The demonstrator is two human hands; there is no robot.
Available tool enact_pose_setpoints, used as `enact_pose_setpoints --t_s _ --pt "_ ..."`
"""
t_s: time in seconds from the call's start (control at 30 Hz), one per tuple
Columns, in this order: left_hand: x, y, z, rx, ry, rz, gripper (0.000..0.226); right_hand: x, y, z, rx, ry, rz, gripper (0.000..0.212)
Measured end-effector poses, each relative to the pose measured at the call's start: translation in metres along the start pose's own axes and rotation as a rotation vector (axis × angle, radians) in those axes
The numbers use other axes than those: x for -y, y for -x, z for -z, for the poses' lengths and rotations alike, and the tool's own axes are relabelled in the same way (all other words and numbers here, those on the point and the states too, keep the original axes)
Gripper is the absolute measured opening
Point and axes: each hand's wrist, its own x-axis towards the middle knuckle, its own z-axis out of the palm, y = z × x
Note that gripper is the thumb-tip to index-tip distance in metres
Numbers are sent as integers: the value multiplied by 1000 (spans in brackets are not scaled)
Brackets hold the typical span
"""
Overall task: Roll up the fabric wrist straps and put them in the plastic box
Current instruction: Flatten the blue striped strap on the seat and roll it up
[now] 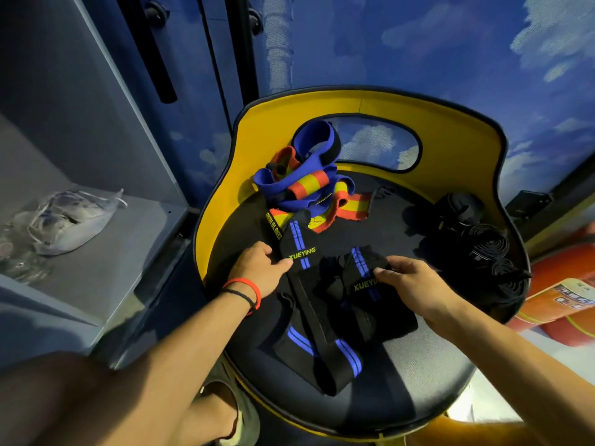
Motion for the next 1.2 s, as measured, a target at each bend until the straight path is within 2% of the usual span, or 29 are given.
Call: enact_pose_setpoints --t_s 0.1,0.27,0.3,0.4,0.47,0.6,0.67,0.73,0.9,1.0,1.1,1.2 --pt "-6 -3 -3 20 236 2 57 1 3 -1 15 -45 42 16" --pt "-11 -13 -6 -63 445 2 10 6 5 -1 13 -194 119 13" --pt "-15 -14 -6 -58 498 9 7 8 5 -1 2 -230 138 14" --pt "-22 -14 -5 34 649 52 23 11 3 -2 -24 -276 166 15" --pt "-24 -12 -6 63 629 49 28 13 2 -4 -24 -291 156 12" --pt "-27 -9 -6 3 498 -80 16 20 5 -12 -4 -371 162 10" --pt "-35 -5 -5 12 562 -153 7 25 7 -14 7 -403 191 10" --pt "-43 0 -3 10 628 -207 17 31 8 -14 22 -438 224 14" --pt "-62 16 9 116 789 -310 11 47 10 -17 86 -615 203 23" --pt "-72 24 14 68 828 -366 12 53 12 -19 120 -722 185 19" --pt "-76 32 14 1 847 -386 20 58 13 -22 147 -794 177 30" --pt "-77 36 10 -33 869 -396 19 62 12 -25 139 -831 159 39"
